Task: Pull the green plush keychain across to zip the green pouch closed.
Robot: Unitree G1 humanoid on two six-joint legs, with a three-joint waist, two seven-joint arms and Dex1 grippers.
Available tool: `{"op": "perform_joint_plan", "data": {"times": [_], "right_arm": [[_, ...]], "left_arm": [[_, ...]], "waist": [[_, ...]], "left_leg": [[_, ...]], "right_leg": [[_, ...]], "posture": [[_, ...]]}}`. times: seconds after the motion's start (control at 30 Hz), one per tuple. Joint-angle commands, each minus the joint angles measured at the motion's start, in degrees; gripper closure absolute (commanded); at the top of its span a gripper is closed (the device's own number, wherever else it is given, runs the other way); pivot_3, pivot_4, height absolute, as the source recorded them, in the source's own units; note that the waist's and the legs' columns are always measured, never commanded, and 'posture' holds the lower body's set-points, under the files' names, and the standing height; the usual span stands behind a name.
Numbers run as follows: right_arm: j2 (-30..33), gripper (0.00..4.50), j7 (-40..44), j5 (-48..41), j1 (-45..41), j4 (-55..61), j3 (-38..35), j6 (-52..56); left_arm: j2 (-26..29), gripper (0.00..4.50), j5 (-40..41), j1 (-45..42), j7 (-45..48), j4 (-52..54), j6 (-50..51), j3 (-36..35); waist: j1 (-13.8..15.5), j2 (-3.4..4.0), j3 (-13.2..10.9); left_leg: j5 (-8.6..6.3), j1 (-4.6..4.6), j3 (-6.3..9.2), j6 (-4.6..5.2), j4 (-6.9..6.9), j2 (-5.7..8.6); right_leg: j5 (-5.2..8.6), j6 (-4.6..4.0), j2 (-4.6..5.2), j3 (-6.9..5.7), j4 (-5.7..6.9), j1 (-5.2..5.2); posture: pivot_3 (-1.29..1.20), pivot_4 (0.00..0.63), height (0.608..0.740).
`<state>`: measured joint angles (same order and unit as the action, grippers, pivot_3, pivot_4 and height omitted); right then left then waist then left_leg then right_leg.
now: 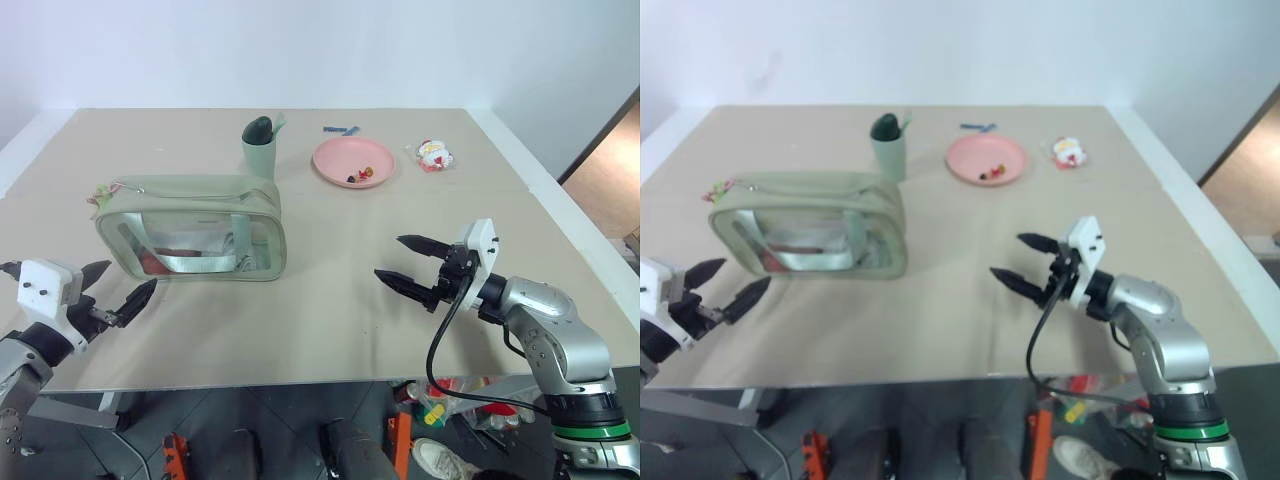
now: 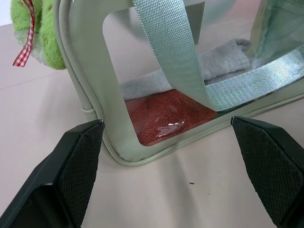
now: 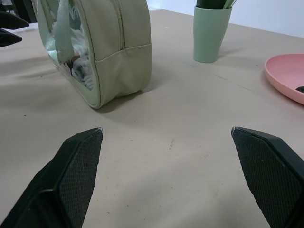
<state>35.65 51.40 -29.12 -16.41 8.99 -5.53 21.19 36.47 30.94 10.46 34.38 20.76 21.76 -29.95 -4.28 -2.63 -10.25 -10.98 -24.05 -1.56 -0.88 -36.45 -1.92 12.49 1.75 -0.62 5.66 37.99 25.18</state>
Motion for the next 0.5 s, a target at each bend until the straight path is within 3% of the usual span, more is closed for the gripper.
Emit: {"op": "perform_joint_plan", "data": {"times": [0.03,0.5], "right_arm": [[0.11,0.01,0.6,0.09,-1.16,0.7,-0.89,-1.94],[-0.35,0.01,0.66,0.25,-1.38,1.06,-0.71,-2.57]], "left_arm": [[0.99,0.08,1.07,-0.62,0.37,1.68,0.32,-1.61],[2.66,0.08,6.31,-0.54,4.45,4.35,1.57,-3.18]], "waist": [[0.0,0.0,0.0],[0.0,0.0,0.0]], "left_leg": [[0.0,0.0,0.0,0.0,0.0,0.0],[0.0,0.0,0.0,0.0,0.0,-0.01]], "right_leg": [[0.0,0.0,0.0,0.0,0.0,0.0],[0.0,0.0,-0.01,0.0,0.0,0.0]], "posture": [[0.0,0.15,0.74],[0.0,0.15,0.74]]}}
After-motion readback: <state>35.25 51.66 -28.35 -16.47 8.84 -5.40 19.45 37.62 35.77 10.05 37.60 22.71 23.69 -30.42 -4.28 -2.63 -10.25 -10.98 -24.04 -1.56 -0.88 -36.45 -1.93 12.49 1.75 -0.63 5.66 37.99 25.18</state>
